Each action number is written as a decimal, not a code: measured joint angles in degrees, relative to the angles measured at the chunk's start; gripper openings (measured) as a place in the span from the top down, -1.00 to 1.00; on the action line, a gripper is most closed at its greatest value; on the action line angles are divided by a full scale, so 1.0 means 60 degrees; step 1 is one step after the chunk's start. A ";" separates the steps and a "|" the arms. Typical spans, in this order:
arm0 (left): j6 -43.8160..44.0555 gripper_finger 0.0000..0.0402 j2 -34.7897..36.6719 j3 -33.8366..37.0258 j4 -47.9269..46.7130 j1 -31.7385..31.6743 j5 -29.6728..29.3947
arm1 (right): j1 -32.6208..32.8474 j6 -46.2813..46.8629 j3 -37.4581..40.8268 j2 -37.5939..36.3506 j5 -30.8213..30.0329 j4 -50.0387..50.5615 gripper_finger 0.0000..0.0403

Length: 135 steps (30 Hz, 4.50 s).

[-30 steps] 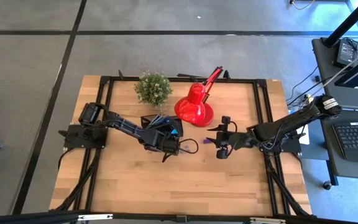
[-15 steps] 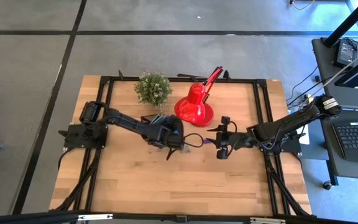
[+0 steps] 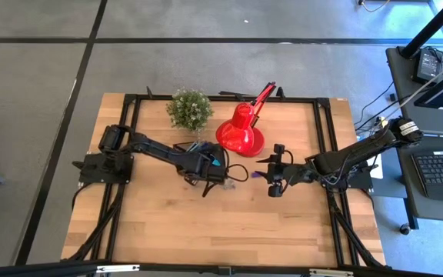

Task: Pick and place office supplies into organizer
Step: Put the blue sticky notes into the black desk organizer, then put the blue eraser into the black desk organizer

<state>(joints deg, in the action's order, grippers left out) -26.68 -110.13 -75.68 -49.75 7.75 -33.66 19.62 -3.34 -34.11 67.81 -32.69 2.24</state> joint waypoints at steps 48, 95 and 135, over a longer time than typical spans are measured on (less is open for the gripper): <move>0.3073 0.51 0.0130 -0.1671 -0.0416 0.0092 0.2917 | 0.0000 0.0224 0.0000 0.0000 0.0481 0.0043 0.15; 0.5497 0.51 0.3242 0.6649 1.3478 0.2364 0.1273 | -0.0849 0.0837 -0.0007 0.0004 0.3168 0.0716 0.15; 0.5566 0.51 0.3238 0.6645 1.2810 0.2353 0.1274 | -0.3319 -0.0016 0.0000 0.3328 0.5712 0.0785 0.15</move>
<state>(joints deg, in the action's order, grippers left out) 6.72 -90.70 -35.81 27.11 21.87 -26.02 -0.30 -3.44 -34.11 87.78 1.58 6.95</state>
